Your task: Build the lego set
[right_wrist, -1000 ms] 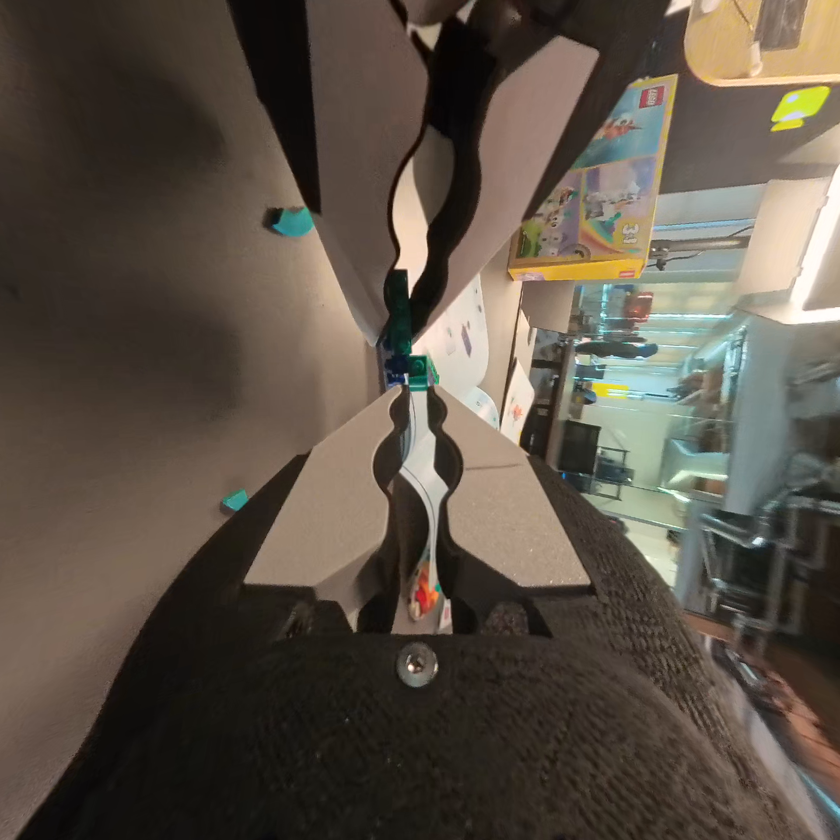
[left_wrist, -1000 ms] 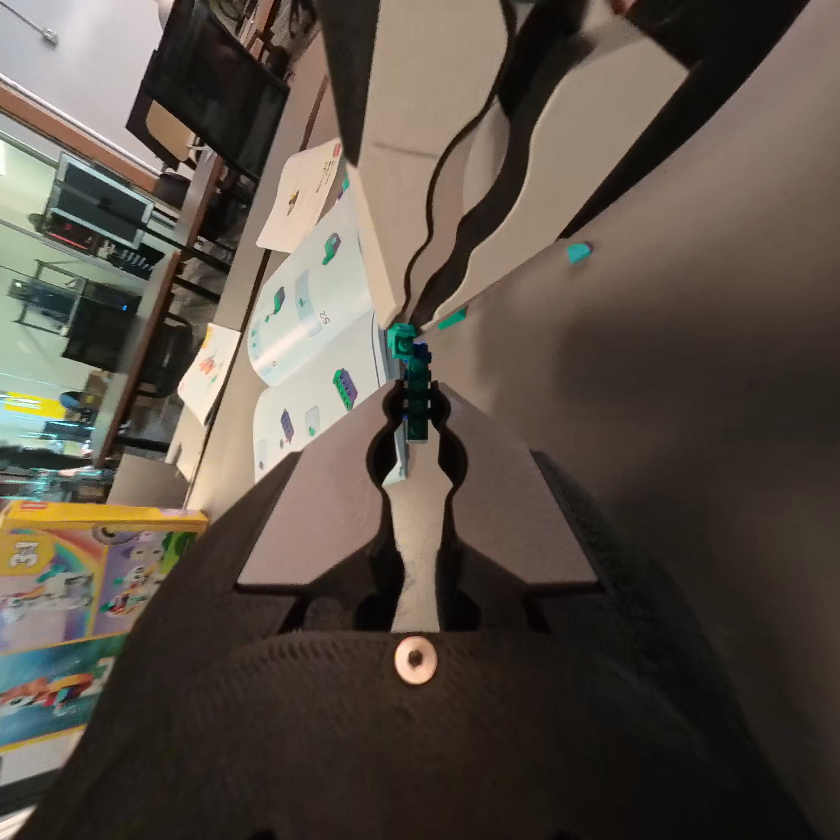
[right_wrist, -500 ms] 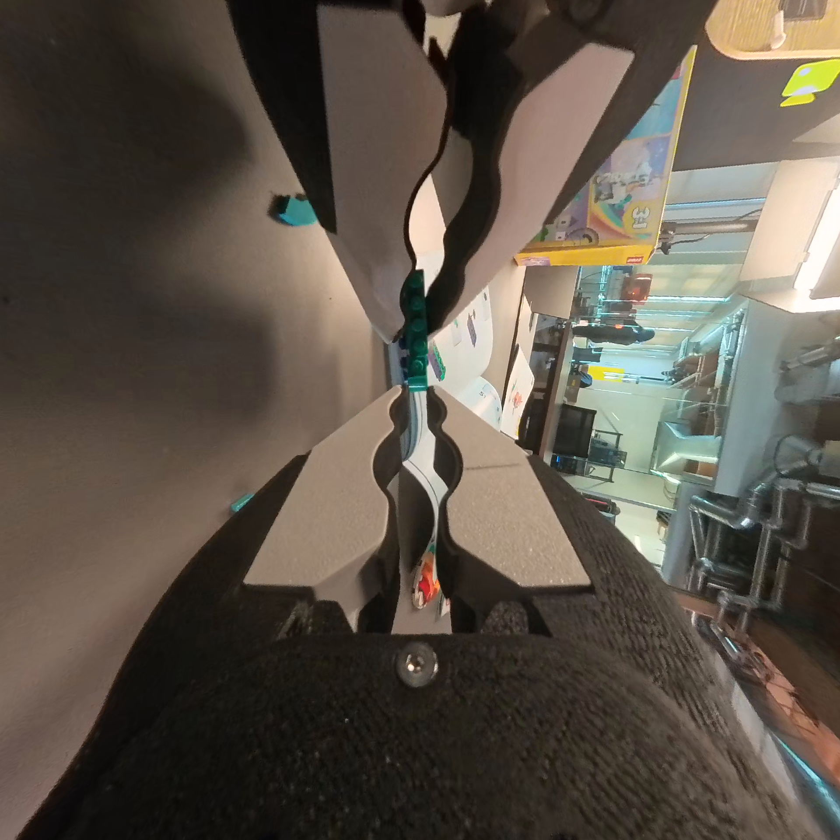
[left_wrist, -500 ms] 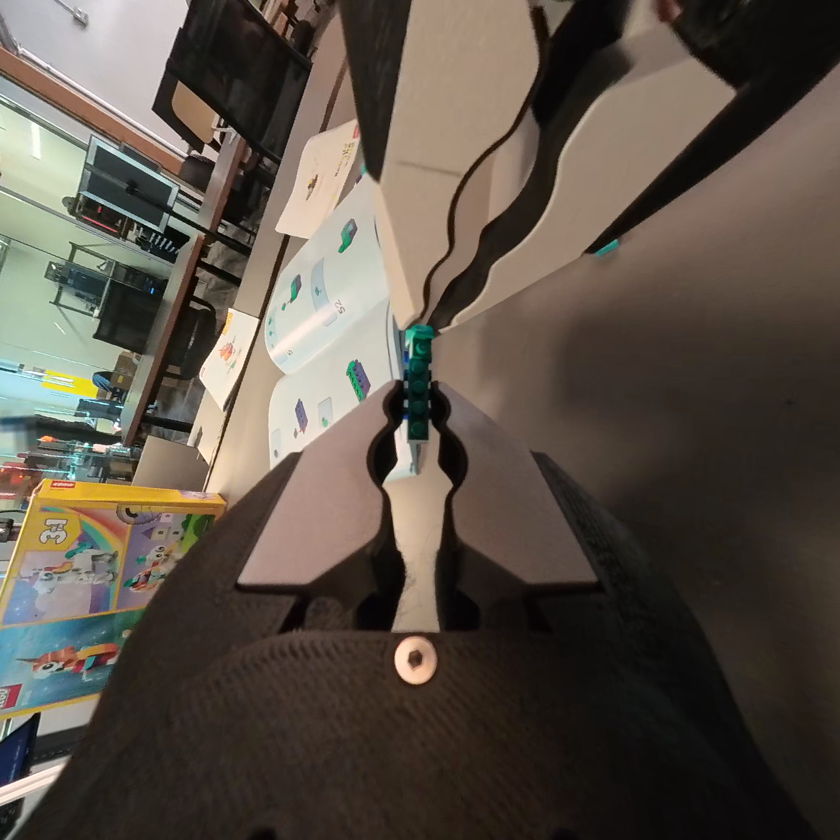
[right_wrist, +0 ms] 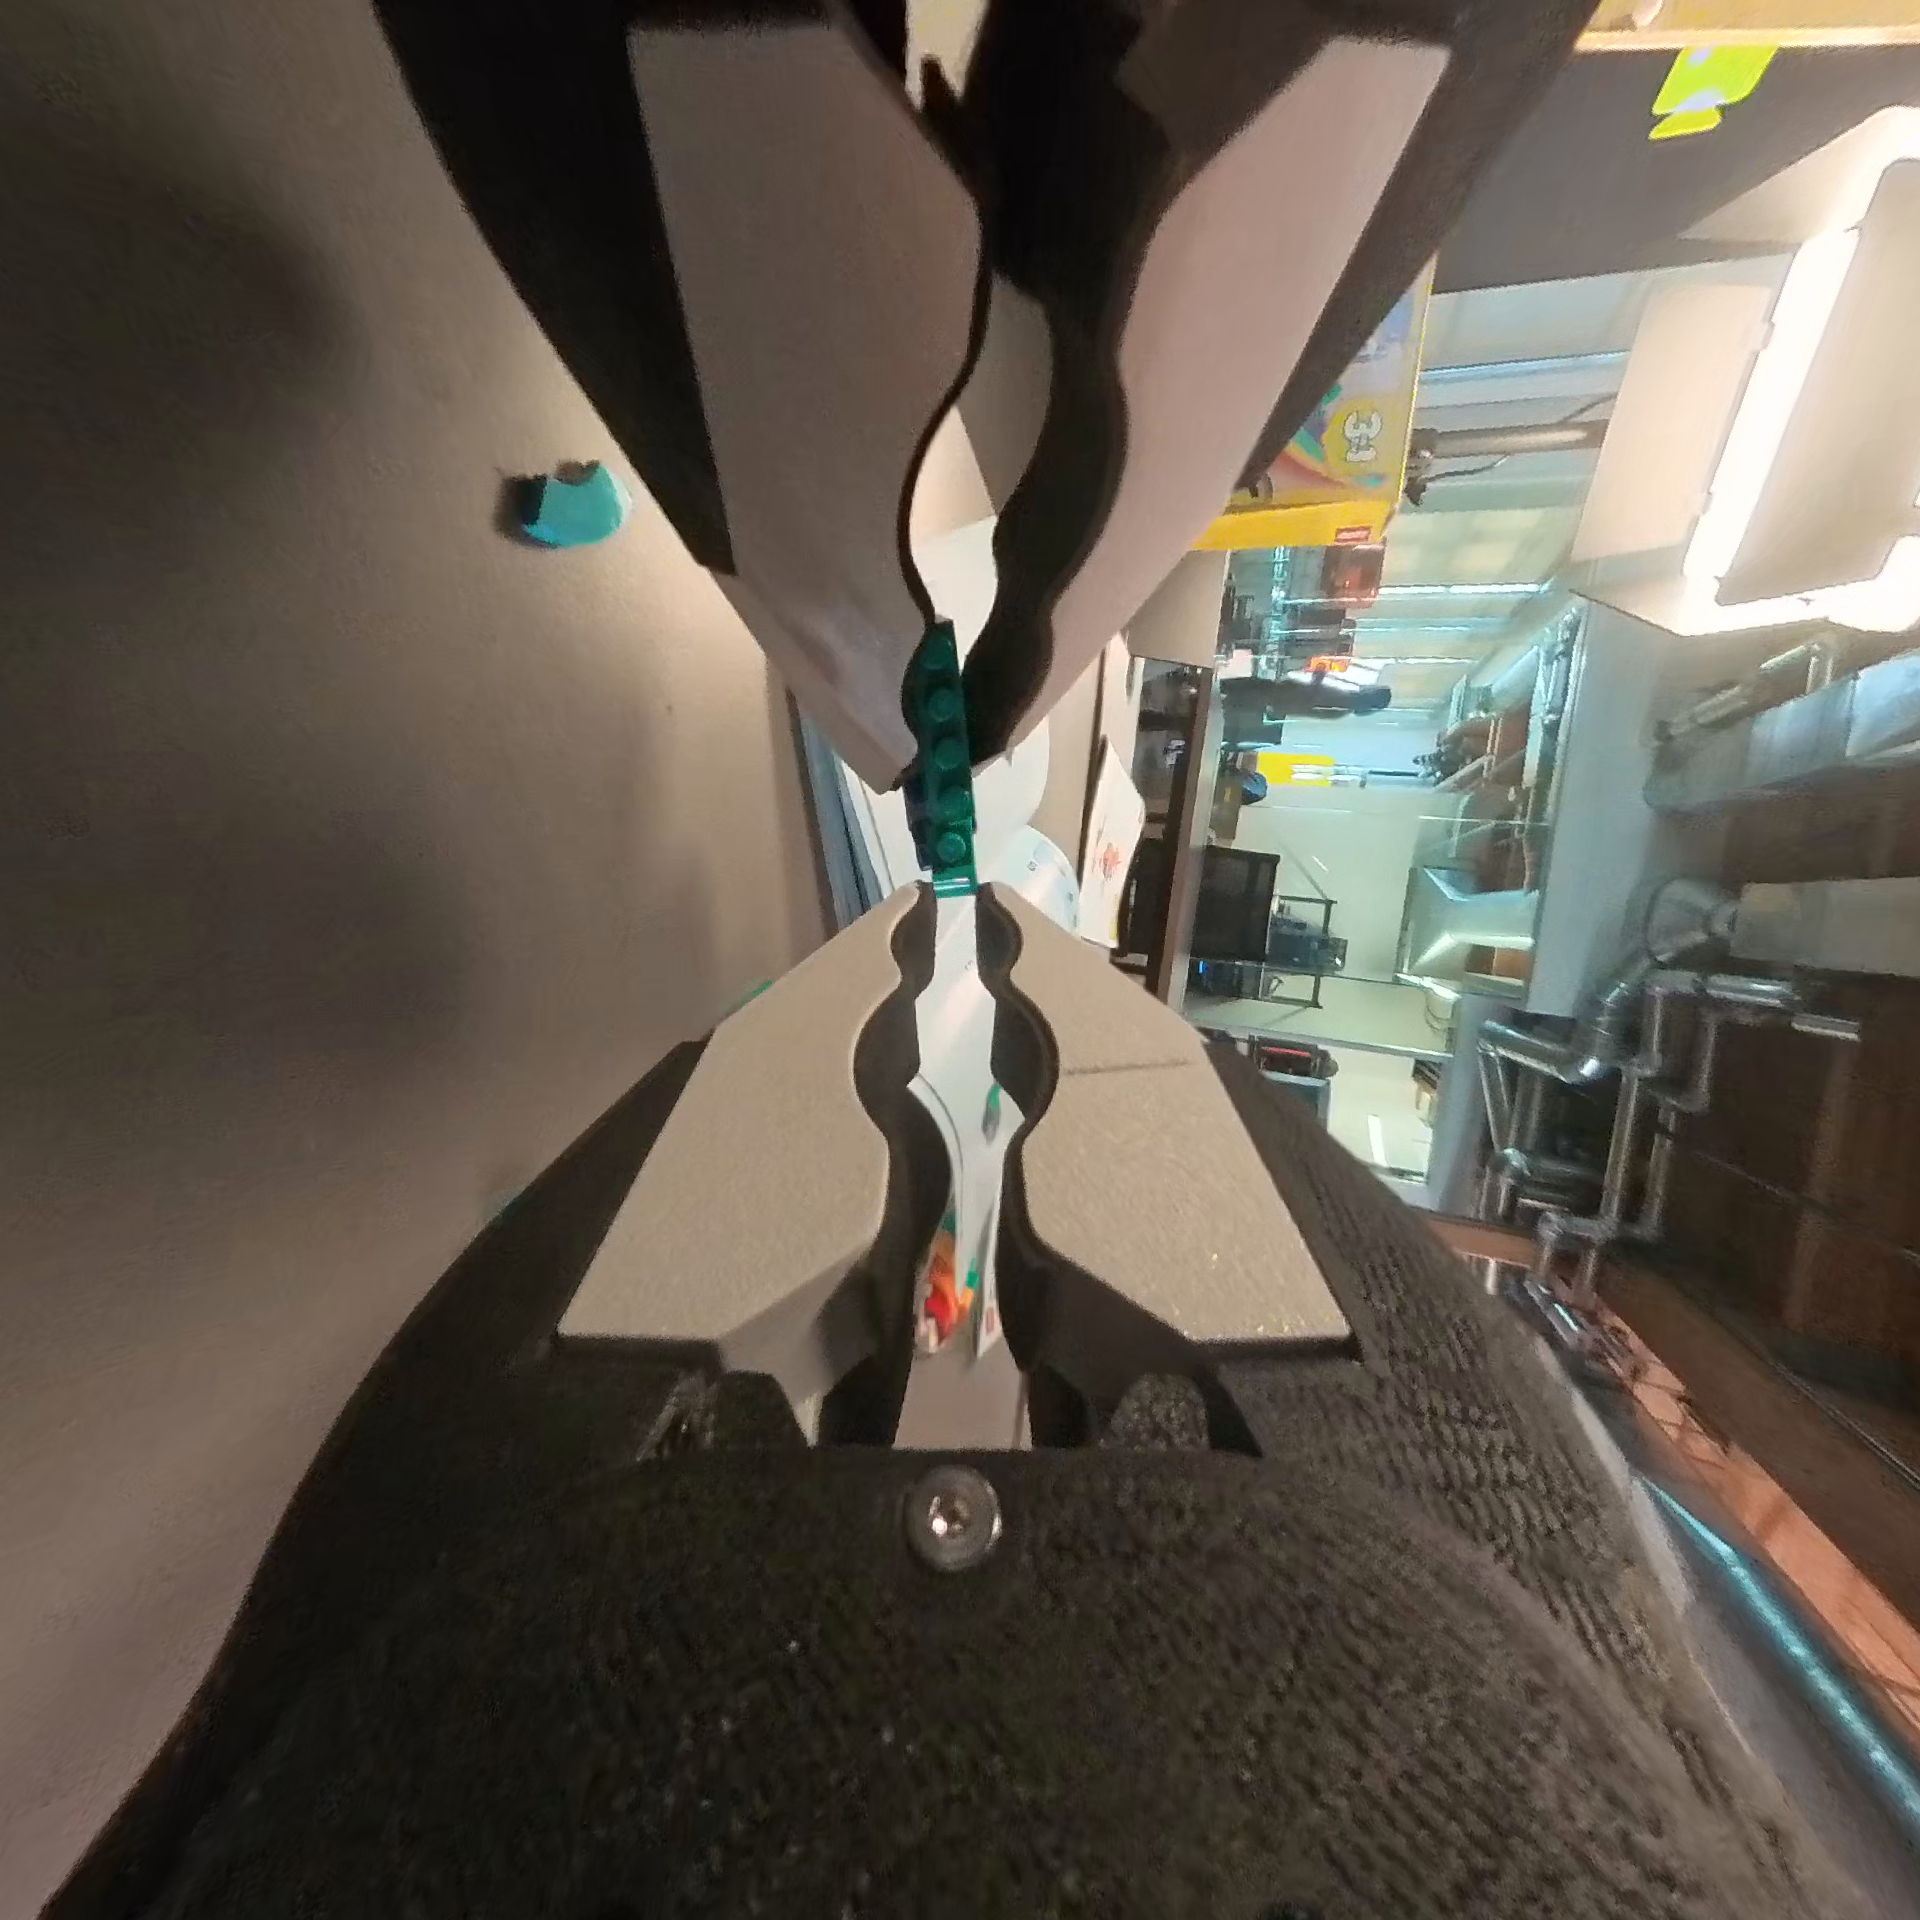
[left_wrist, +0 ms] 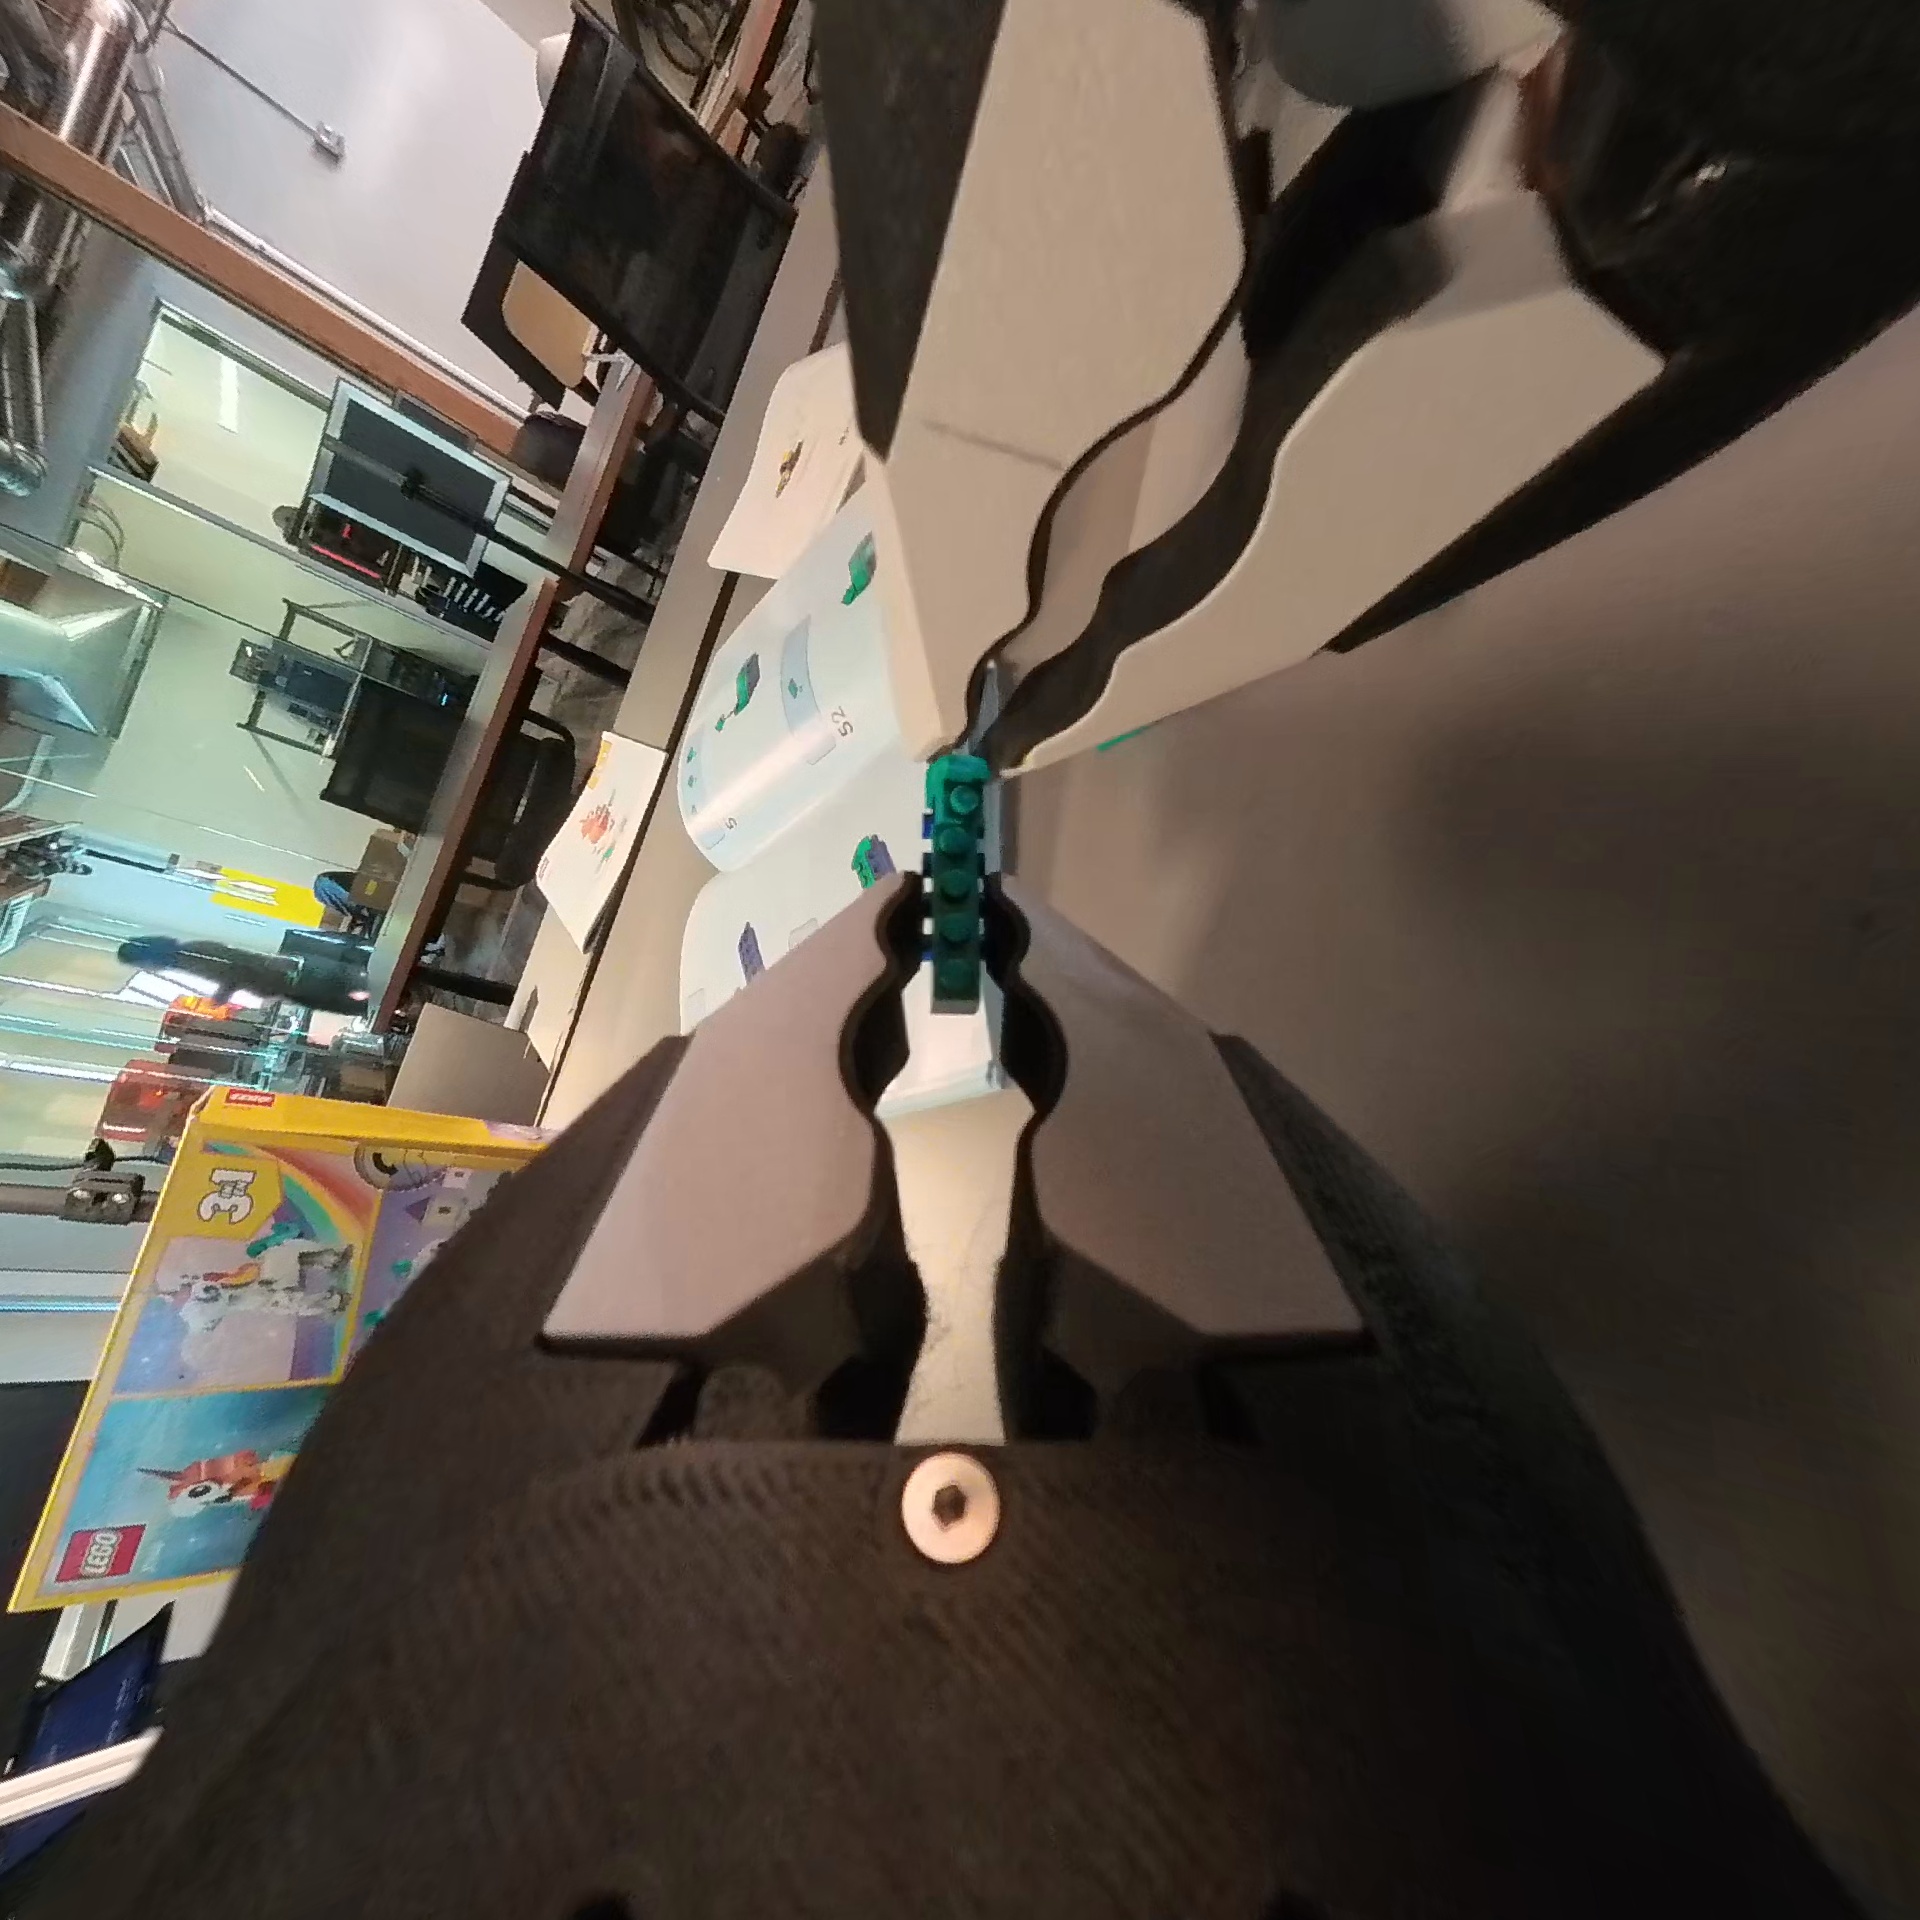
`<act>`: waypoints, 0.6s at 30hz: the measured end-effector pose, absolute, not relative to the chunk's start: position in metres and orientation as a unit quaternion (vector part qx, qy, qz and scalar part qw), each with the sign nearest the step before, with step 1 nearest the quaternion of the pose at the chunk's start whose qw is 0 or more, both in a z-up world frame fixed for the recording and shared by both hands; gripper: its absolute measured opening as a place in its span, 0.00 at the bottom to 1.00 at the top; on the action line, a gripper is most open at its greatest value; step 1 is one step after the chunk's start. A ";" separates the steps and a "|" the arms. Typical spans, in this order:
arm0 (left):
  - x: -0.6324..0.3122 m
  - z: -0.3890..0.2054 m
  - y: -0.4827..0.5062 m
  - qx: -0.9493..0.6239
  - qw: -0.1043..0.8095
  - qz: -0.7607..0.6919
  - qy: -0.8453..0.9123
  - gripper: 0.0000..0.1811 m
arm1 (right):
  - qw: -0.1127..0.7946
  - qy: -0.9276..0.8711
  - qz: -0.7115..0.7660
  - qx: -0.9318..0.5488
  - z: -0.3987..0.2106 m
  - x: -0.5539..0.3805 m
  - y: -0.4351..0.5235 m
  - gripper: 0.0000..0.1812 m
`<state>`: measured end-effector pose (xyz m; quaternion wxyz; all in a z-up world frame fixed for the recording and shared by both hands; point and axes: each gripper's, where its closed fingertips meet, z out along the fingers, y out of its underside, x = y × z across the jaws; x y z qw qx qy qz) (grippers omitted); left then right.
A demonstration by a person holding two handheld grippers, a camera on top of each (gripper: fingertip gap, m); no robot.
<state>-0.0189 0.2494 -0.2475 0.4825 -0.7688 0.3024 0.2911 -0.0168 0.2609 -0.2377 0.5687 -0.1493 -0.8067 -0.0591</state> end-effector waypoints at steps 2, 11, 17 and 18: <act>-0.018 -0.248 0.250 -0.767 0.483 0.289 0.308 0.06 | 0.564 -0.811 -0.058 -0.147 -0.239 -0.016 0.261 0.03; -0.015 -0.251 0.250 -0.746 0.476 0.316 0.343 0.06 | 0.535 -0.827 -0.001 -0.172 -0.244 -0.013 0.261 0.03; -0.013 -0.251 0.251 -0.725 0.461 0.358 0.367 0.06 | 0.510 -0.835 0.039 -0.203 -0.247 -0.011 0.261 0.03; -0.013 -0.251 0.251 -0.724 0.461 0.359 0.366 0.06 | 0.510 -0.835 0.040 -0.204 -0.247 -0.011 0.261 0.03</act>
